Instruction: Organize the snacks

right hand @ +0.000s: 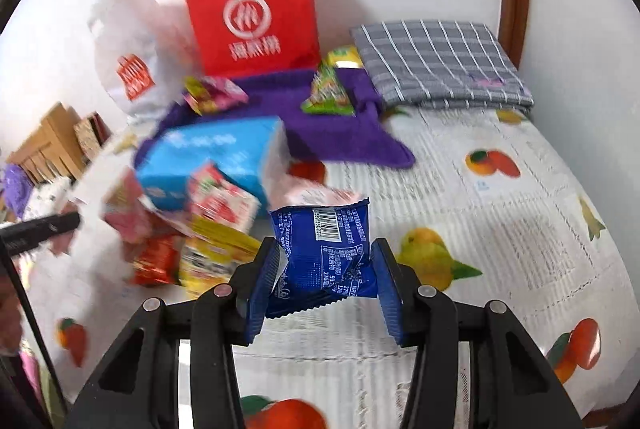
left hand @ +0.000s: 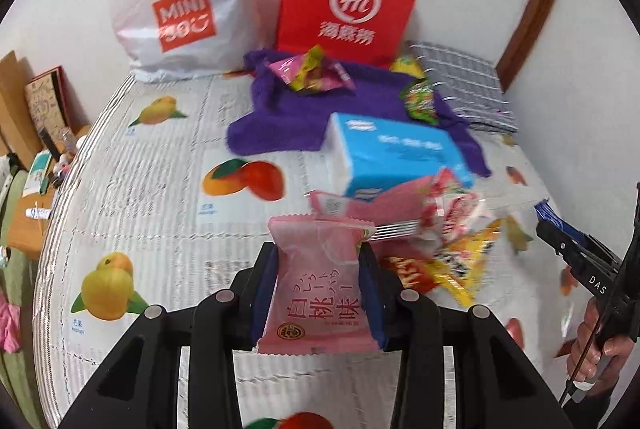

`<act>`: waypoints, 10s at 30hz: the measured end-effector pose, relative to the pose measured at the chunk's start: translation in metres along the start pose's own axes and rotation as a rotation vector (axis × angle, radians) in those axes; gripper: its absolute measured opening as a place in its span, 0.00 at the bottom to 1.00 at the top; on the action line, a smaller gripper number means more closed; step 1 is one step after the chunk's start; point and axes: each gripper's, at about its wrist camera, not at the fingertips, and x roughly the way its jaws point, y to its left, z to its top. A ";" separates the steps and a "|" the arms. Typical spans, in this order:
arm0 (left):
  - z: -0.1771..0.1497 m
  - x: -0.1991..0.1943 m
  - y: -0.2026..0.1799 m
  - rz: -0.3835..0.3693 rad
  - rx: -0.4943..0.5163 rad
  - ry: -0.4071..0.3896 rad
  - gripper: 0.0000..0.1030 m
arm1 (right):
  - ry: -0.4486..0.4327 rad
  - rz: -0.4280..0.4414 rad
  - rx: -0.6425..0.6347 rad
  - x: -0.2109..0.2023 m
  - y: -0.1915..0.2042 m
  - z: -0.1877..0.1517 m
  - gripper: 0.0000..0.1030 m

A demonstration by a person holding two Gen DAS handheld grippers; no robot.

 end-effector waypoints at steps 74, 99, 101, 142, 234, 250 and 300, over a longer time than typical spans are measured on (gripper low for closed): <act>0.105 0.008 -0.049 -0.014 0.042 -0.118 0.38 | -0.075 0.089 -0.060 0.012 0.043 0.124 0.46; 0.146 0.060 -0.015 0.011 -0.018 -0.062 0.38 | -0.071 0.052 -0.033 0.073 0.005 0.164 0.46; 0.151 0.064 -0.012 0.017 -0.021 -0.056 0.38 | -0.068 0.046 -0.026 0.079 -0.002 0.168 0.46; 0.165 0.182 0.021 0.018 -0.083 0.110 0.39 | 0.095 0.100 0.020 0.209 -0.036 0.132 0.49; 0.014 0.077 -0.023 -0.099 -0.017 0.119 0.78 | 0.107 -0.029 0.043 0.072 -0.054 -0.028 0.52; 0.002 0.072 -0.005 -0.131 -0.050 0.122 0.41 | 0.115 -0.042 0.029 0.074 -0.052 -0.028 0.53; 0.085 -0.028 -0.050 -0.142 -0.055 -0.032 0.40 | -0.109 0.086 0.023 -0.033 -0.002 0.111 0.51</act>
